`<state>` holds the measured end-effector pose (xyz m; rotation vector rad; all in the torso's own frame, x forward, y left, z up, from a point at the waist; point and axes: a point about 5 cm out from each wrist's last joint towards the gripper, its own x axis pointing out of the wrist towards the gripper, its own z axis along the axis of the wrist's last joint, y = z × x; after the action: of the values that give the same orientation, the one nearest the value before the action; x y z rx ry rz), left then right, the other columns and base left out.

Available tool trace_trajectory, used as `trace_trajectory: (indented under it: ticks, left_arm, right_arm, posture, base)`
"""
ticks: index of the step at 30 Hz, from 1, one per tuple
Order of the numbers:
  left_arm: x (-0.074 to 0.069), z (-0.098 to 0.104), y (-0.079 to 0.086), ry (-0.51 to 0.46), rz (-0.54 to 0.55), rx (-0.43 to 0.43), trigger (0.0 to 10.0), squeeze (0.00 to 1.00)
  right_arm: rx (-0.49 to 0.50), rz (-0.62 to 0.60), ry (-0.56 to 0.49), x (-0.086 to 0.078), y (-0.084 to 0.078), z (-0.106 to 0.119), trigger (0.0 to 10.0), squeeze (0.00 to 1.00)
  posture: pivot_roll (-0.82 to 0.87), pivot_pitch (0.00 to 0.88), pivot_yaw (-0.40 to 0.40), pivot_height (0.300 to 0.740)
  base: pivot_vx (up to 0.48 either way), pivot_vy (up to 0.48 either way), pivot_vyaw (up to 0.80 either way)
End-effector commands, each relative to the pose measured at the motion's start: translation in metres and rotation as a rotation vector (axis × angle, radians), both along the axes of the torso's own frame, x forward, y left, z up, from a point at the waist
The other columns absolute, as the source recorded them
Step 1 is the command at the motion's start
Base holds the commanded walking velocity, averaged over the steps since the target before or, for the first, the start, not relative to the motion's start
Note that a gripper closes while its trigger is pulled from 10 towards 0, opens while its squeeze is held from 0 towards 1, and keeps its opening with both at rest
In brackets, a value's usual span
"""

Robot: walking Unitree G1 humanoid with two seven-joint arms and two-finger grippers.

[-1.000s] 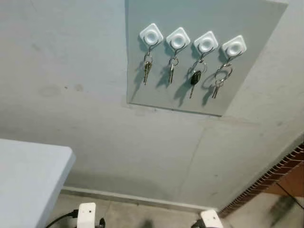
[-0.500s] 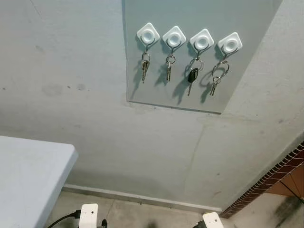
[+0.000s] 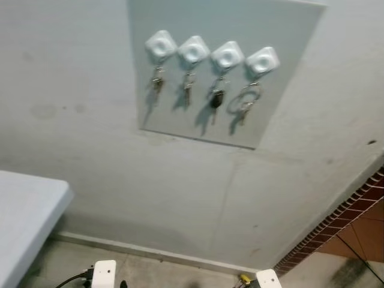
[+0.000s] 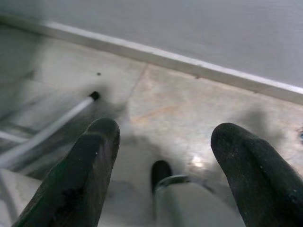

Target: Hang keys on a hook

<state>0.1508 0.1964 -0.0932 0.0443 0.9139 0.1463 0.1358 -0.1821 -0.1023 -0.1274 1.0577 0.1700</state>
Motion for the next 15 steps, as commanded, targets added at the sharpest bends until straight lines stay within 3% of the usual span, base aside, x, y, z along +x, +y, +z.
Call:
trace_trajectory:
  ticks: [1, 15]
  left_arm:
    - [0.0017, -0.001, -0.0112, 0.004, -0.031, -0.021, 10.0, 0.0]
    - [0.0004, -0.0018, -0.0115, 0.012, -0.005, -0.03, 10.0, 0.0]
  right_arm:
    - [-0.019, -0.017, 0.02, -0.0049, -0.0089, -0.0009, 10.0, 0.0]
    - [-0.01, -0.027, 0.019, -0.0022, -0.0049, -0.0007, 10.0, 0.0]
  posture:
    - [-0.04, 0.0, -0.036, 0.732]
    - [-0.04, 0.0, -0.041, 0.732]
  base:
    - [0.0, -0.48, 0.0]
    - [0.0, 0.0, 0.0]
